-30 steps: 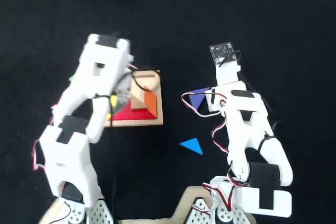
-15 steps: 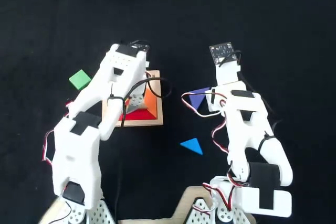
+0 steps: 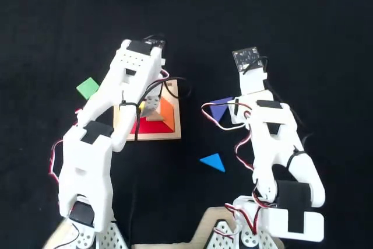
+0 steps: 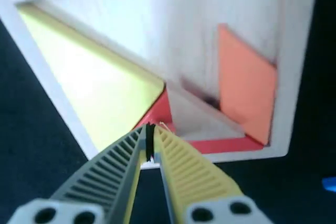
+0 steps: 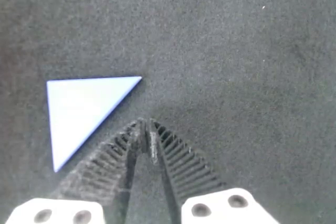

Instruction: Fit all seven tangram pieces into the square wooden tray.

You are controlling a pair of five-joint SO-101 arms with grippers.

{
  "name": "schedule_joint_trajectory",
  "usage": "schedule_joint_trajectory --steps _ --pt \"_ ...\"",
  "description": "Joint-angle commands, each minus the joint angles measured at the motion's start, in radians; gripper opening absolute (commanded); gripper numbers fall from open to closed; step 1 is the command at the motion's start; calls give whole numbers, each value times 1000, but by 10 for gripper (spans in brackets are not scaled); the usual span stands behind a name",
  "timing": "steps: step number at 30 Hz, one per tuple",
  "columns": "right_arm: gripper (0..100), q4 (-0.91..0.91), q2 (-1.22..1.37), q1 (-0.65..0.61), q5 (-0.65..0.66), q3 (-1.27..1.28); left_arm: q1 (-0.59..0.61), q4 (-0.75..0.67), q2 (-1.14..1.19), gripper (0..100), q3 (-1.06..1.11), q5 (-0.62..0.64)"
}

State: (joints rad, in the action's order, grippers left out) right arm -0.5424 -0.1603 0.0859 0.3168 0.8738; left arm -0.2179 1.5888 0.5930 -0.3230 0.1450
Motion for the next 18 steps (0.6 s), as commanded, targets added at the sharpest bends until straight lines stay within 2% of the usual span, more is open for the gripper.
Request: schedule_joint_trajectory --steps 1,5,18 --pt "11 18 -1 -17 0 -2 2 -86 -14 30 -61 -3" --pt "11 18 -1 -17 0 -2 -5 -135 -2 30 -61 -3" --pt "11 18 -1 -17 0 -2 -24 -130 84 30 -211 -3"
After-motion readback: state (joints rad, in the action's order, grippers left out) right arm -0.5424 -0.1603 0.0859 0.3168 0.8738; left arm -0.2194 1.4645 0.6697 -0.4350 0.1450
